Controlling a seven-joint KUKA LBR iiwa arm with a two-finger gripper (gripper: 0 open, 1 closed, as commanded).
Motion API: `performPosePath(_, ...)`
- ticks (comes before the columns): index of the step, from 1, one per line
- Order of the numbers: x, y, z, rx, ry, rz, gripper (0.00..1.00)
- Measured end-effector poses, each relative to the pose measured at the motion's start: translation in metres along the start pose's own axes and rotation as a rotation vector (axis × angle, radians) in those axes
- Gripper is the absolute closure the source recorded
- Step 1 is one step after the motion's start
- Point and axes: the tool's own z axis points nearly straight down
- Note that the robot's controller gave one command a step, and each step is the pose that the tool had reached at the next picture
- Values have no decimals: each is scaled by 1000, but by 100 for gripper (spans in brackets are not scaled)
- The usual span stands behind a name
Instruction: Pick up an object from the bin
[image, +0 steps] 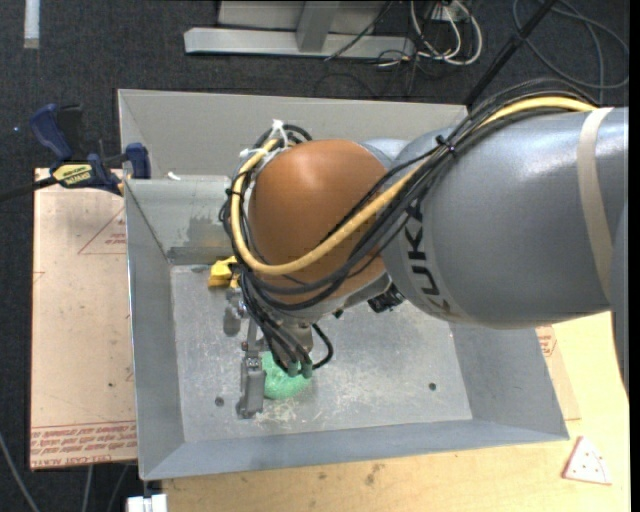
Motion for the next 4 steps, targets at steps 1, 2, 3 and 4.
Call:
performPosePath(1,-2,-1,-5,-2,-8,5,0)
performPosePath(2,-16,-50,38,-4,-11,83,0)
performPosePath(3,-22,-62,76,2,-9,124,0)
performPosePath(4,-25,-83,138,-7,-12,110,0)
